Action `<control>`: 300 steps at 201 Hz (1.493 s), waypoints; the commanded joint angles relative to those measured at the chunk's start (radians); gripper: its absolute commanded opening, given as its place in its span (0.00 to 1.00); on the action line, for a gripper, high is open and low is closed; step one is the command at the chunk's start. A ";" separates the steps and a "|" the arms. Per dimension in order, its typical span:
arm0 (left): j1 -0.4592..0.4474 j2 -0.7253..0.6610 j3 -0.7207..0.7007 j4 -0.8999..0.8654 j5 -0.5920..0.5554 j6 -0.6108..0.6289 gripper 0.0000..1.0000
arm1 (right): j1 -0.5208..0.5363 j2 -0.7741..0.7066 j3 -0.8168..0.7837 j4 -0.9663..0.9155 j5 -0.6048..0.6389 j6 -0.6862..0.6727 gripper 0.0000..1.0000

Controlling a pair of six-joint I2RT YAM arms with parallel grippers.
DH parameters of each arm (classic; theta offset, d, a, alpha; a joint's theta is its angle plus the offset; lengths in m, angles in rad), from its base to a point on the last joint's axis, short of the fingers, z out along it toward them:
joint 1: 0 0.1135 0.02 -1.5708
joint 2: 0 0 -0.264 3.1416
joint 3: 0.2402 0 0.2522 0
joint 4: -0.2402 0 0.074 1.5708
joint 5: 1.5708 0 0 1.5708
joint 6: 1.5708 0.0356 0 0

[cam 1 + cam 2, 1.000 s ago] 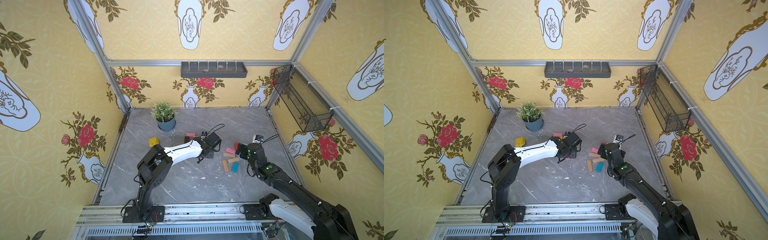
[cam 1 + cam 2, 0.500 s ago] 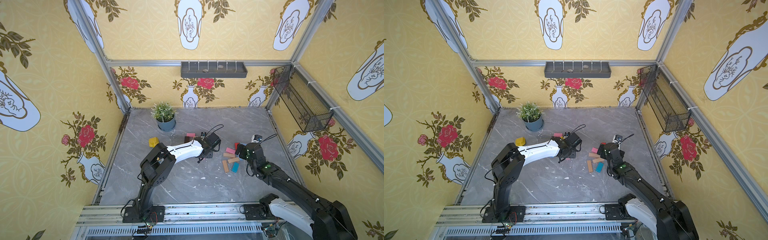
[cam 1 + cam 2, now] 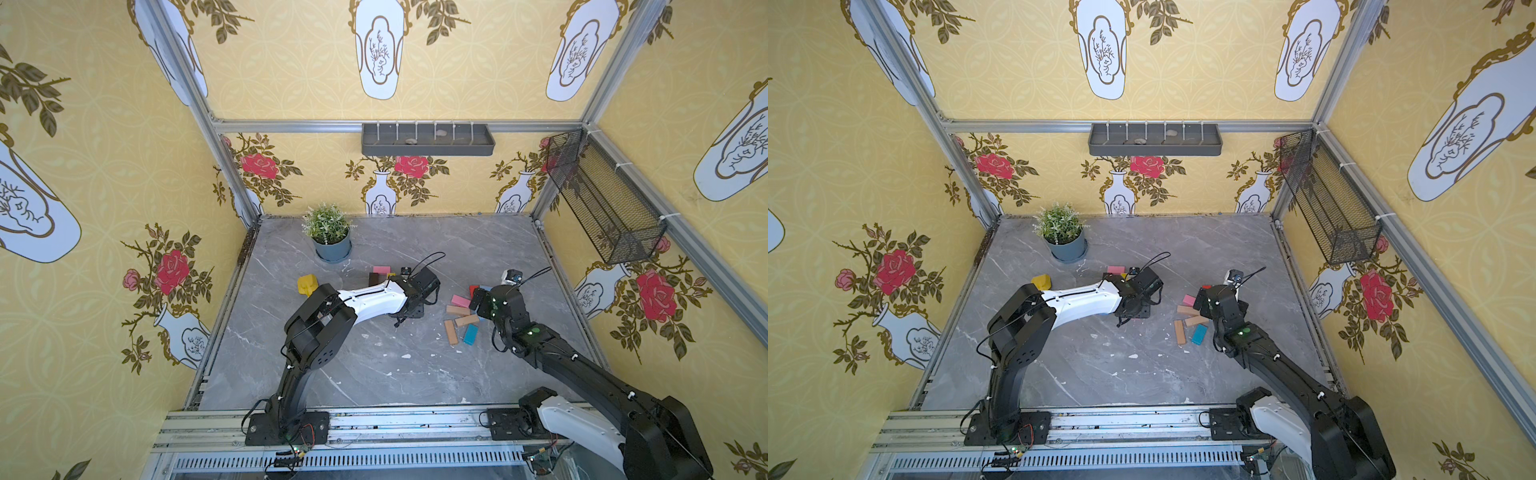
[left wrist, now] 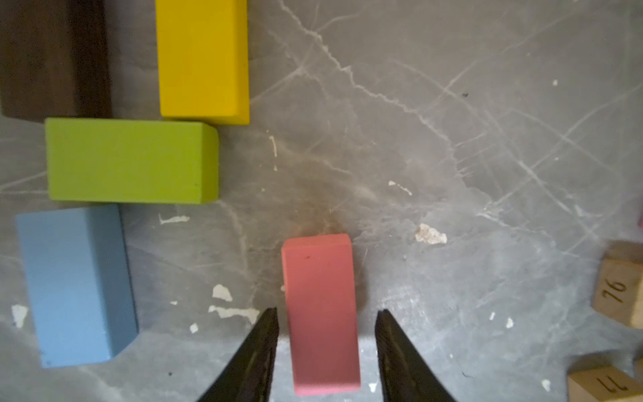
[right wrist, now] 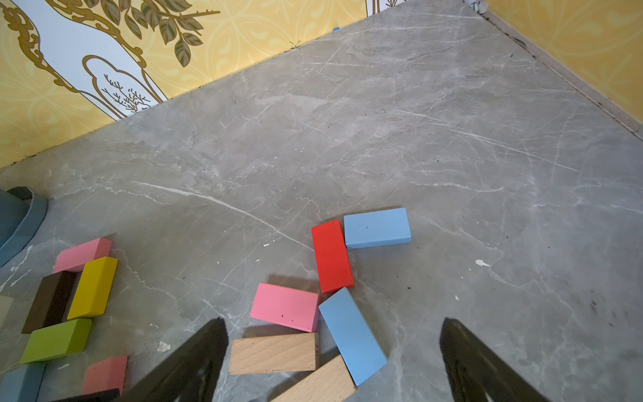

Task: Assemble the number 8 with building blocks
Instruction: Assemble the building block at the center of the board.

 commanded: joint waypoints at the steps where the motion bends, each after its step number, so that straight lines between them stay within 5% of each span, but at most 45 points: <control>1: 0.001 0.010 -0.009 0.012 -0.002 0.000 0.45 | 0.001 0.003 0.009 0.030 -0.001 -0.001 0.97; 131: 0.014 -0.012 -0.060 0.016 -0.012 -0.002 0.29 | 0.001 0.014 0.011 0.030 -0.001 -0.001 0.97; 300: 0.059 -0.076 -0.134 0.021 -0.041 0.007 0.27 | 0.001 0.025 0.012 0.032 -0.005 -0.001 0.98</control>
